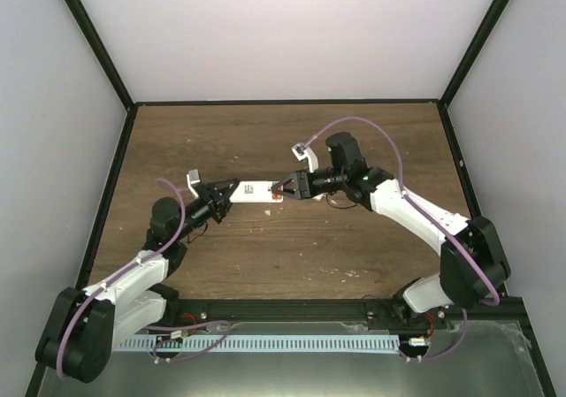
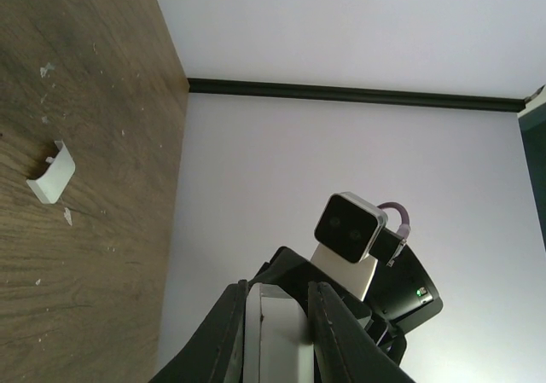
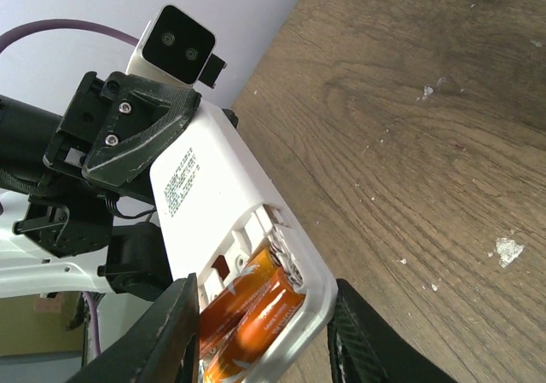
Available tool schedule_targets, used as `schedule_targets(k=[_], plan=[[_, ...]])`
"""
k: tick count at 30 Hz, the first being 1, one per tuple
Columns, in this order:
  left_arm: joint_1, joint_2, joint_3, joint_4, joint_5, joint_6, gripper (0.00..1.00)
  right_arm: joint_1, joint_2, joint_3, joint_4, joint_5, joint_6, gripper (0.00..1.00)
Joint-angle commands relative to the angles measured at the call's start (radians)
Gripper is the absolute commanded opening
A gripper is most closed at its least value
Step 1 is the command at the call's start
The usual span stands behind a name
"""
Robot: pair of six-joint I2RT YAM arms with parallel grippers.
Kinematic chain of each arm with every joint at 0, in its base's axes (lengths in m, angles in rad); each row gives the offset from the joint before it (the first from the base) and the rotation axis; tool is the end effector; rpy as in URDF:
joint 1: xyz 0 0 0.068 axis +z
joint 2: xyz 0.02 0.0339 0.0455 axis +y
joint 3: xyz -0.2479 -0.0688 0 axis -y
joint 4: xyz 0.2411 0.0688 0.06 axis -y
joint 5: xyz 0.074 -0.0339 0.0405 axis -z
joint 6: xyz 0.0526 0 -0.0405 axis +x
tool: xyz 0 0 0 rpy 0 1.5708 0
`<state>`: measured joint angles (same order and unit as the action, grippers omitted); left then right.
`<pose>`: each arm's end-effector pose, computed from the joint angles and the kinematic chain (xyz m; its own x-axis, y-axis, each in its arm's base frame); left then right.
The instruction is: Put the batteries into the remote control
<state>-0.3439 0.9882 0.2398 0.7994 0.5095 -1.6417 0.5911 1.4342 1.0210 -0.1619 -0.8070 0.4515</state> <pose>0.1993 -0.0986 0.2065 -0.7544 -0.6548 0.0460 -0.0055 -0.0637 -0.9980 0.2477 0.2120 0.2572 -0.7941 -0.1695 -0.5837 -0.6026 0.3451 0.7196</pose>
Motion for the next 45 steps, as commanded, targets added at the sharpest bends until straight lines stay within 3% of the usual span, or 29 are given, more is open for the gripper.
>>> schedule_targets(k=[1,26,45], plan=[[-0.003,0.009,0.039,0.021,0.012,-0.007,0.0,0.015,0.01,0.051,0.004,-0.02,-0.042,0.32],[-0.003,0.052,0.071,0.072,0.081,-0.053,0.0,0.015,0.043,0.082,-0.063,0.077,-0.183,0.3],[-0.003,0.083,0.056,0.191,0.101,-0.174,0.0,0.015,0.053,0.093,-0.072,0.12,-0.279,0.31]])
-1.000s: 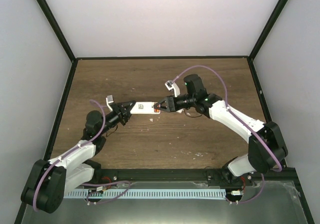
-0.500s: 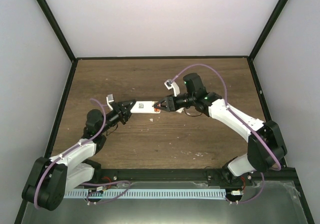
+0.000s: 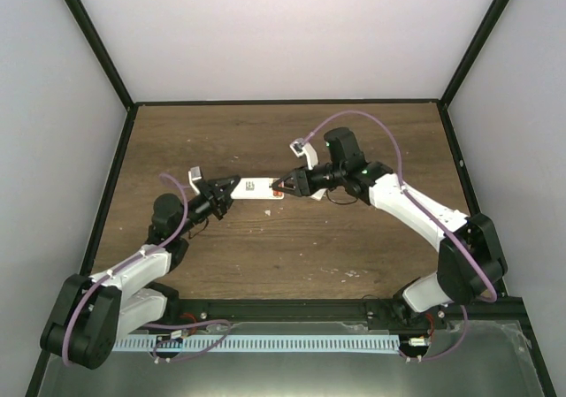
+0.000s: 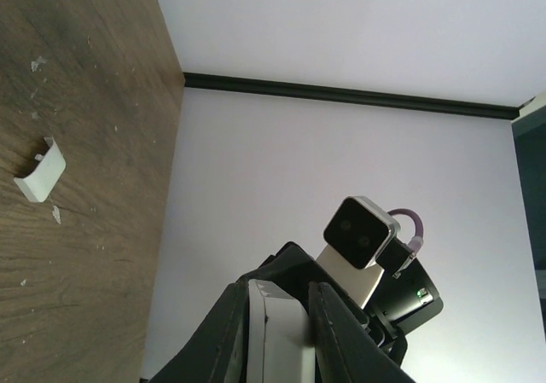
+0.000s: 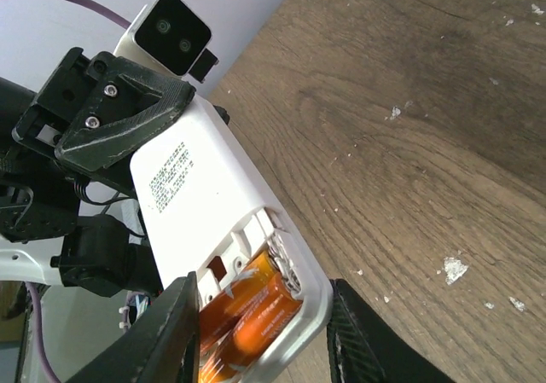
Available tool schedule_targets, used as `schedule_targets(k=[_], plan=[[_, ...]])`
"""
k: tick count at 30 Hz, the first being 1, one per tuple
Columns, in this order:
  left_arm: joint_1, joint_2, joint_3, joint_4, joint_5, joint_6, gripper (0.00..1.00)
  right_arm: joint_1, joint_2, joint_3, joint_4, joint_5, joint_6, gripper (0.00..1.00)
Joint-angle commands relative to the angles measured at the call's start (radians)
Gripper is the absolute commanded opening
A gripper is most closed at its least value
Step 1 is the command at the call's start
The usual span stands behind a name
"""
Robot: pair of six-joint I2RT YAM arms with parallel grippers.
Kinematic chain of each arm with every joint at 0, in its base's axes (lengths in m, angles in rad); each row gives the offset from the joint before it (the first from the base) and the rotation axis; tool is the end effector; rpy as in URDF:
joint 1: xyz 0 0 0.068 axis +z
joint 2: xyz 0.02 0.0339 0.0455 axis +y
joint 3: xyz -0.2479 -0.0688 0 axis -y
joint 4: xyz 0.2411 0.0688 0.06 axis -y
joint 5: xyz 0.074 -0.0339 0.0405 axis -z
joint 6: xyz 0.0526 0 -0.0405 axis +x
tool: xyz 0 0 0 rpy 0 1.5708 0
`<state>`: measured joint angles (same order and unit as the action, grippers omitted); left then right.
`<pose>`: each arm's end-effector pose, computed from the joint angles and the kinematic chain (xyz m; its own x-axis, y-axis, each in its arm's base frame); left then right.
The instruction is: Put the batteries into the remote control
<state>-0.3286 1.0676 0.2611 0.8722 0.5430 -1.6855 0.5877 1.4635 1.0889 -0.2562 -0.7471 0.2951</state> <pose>0.2083 -0.0998 0.2060 -0.7664 -0.6373 0.0805 -0.0257 -0.0948 -0.9952 0.2554 0.2131 0.2612 -0.7207 -0.2238 -0.6561 -0.6834 0.3882 0.6183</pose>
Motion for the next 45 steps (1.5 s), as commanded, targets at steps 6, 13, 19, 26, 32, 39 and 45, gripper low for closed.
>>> schedule_targets(k=[6,13,19,26,32,39,45], plan=[[-0.018,0.012,0.043,0.116,0.075,-0.119,0.0,0.018,0.029,0.036,0.036,0.036,-0.08,0.4],[-0.019,0.002,0.035,0.097,0.07,-0.095,0.0,0.018,0.018,0.043,0.041,0.014,-0.032,0.44],[-0.018,-0.013,0.044,0.054,0.067,-0.031,0.0,0.002,-0.019,0.044,0.038,0.035,-0.004,0.54],[-0.012,-0.053,0.085,-0.007,0.087,0.144,0.0,-0.038,-0.073,0.055,0.057,-0.018,0.109,0.67],[-0.012,-0.055,0.097,-0.022,0.124,0.185,0.0,-0.046,-0.066,0.101,-0.037,-0.025,0.13,0.68],[-0.002,-0.055,0.043,-0.115,0.133,0.23,0.0,-0.053,-0.13,0.091,-0.141,0.406,-0.017,0.81],[0.031,-0.115,0.018,-0.244,0.13,0.299,0.0,-0.093,-0.028,0.108,-0.264,0.66,-0.143,0.9]])
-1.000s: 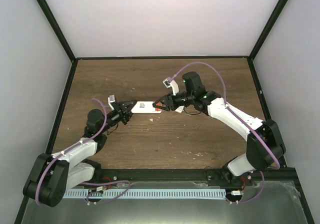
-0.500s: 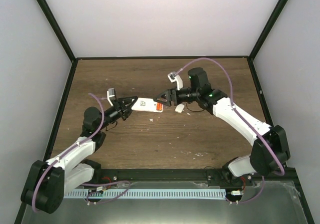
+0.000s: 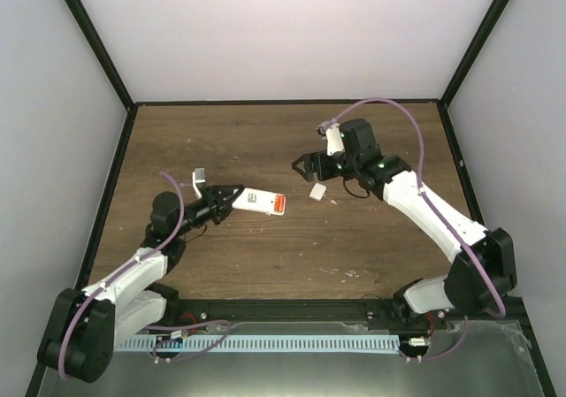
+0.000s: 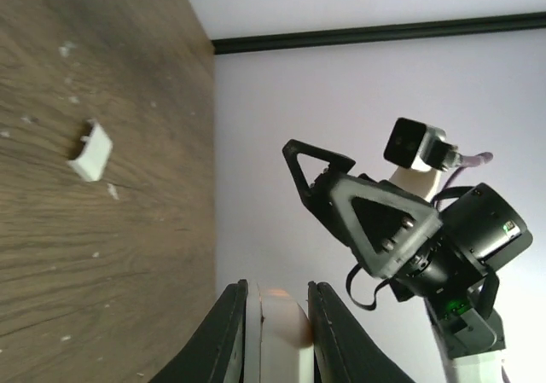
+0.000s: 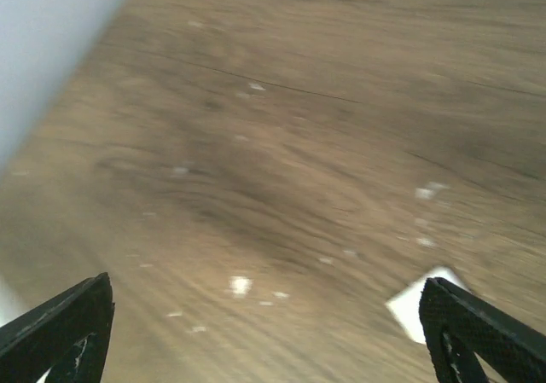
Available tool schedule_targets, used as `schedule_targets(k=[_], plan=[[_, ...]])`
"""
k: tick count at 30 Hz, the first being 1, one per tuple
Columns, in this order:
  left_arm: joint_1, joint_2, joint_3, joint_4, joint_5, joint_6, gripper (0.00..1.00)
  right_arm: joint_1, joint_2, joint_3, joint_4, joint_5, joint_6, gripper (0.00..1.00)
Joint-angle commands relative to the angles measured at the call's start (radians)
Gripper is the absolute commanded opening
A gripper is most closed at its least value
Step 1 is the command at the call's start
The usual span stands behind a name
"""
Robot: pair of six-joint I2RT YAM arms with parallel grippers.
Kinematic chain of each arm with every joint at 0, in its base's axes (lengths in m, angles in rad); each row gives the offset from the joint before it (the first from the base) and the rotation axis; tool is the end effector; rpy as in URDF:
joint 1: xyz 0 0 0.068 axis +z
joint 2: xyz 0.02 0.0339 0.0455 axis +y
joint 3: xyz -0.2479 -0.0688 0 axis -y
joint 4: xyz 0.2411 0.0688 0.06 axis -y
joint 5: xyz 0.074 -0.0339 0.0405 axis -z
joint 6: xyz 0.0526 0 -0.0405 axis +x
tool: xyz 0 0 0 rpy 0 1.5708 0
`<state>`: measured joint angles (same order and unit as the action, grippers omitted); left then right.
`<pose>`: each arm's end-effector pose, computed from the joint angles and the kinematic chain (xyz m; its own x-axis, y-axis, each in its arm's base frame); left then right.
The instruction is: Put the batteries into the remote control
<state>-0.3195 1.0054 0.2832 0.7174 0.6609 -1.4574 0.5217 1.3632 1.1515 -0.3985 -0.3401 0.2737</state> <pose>0.2018 -0.1008 0.2079 -0.8259 -0.5529 -0.1102 0.0895 0.0645 -0.9939 0.2674 0.1739 0.2933 -0.6694 -0.0909 -0.7374 -0.5462 0.7329 0.4056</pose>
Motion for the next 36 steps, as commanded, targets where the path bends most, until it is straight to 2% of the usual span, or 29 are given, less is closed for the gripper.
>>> schedule_targets(k=[1,5,12,21,28,36], plan=[[0.029,-0.068,-0.002,-0.119,0.013,0.087,0.0,-0.028,0.104,0.054,-0.138,0.276,-0.156,0.91],[0.063,-0.125,0.009,-0.211,0.03,0.124,0.0,-0.062,0.197,0.055,-0.138,0.248,-0.314,0.95],[0.096,-0.157,-0.001,-0.256,0.055,0.133,0.0,-0.081,0.258,0.025,-0.085,0.224,-0.574,0.96],[0.106,-0.122,0.014,-0.239,0.071,0.136,0.0,-0.121,0.351,-0.009,-0.081,0.083,-0.738,0.97],[0.109,-0.123,0.01,-0.23,0.076,0.126,0.0,-0.173,0.35,-0.048,-0.035,-0.017,-0.83,0.97],[0.11,-0.123,0.0,-0.222,0.071,0.113,0.0,-0.179,0.412,-0.026,-0.045,-0.034,-0.892,0.97]])
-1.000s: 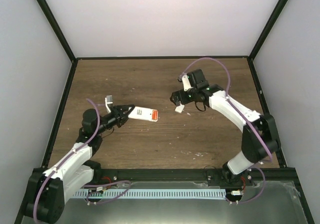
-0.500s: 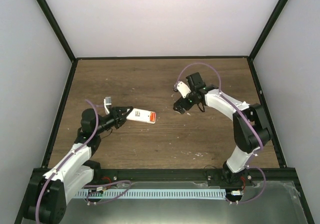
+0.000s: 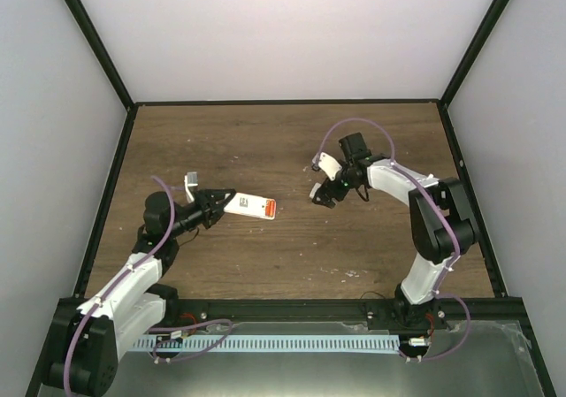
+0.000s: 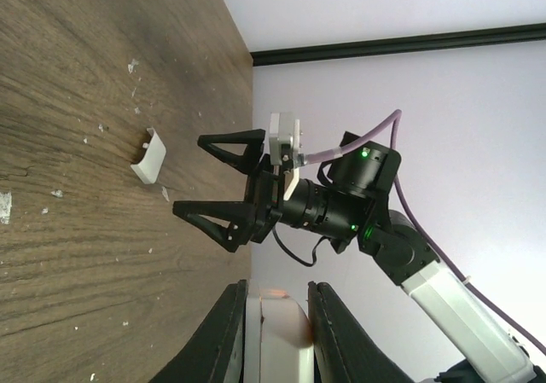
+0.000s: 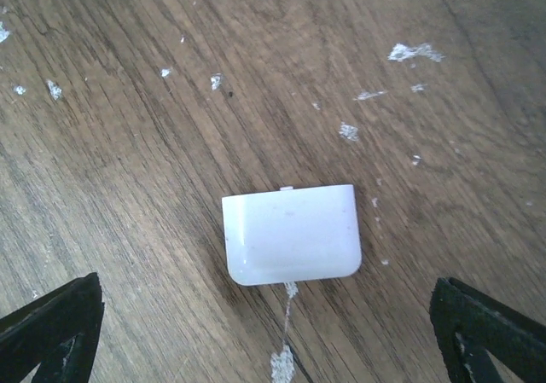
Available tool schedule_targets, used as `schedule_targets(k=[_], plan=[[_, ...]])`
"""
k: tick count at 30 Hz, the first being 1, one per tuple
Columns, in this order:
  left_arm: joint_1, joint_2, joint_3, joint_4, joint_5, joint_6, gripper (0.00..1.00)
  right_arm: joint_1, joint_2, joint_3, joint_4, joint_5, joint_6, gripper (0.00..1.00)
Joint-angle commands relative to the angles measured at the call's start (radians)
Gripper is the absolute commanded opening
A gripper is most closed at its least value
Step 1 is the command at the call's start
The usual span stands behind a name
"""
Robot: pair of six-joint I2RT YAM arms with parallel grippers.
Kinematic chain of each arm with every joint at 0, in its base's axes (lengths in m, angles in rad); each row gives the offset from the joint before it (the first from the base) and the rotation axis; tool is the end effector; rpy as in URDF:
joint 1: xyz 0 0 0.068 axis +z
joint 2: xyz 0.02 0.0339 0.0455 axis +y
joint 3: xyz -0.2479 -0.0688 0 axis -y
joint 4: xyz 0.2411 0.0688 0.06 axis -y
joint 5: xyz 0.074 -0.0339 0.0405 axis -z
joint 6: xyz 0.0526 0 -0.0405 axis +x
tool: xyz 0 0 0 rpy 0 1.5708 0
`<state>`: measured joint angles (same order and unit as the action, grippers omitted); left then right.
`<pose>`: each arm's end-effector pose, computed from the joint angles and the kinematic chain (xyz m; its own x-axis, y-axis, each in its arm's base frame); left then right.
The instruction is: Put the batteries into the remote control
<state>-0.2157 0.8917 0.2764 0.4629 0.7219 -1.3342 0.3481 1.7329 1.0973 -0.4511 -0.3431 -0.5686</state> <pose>0.1957 -0.0785 0.1990 -0.8112 -0.5692 -0.1342 0.0430 0.1707 -0.9844 0.3203 0.1350 0.1540 -0.4489 -0.7023 -0.5525 -0.8427 0.5384 0.0003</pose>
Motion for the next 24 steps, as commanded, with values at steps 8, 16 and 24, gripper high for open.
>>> schedule_targets(k=[8,16,24], plan=[[0.006,0.0,0.007,0.036,0.004,-0.012,0.0,-0.006,0.088,0.041,0.019,-0.014,-0.058,0.95],[0.006,0.03,0.002,0.063,0.005,-0.014,0.0,-0.006,0.152,0.096,-0.019,-0.003,-0.069,0.79],[0.006,0.029,0.006,0.057,0.009,-0.016,0.0,-0.004,0.164,0.09,-0.026,0.009,-0.095,0.75]])
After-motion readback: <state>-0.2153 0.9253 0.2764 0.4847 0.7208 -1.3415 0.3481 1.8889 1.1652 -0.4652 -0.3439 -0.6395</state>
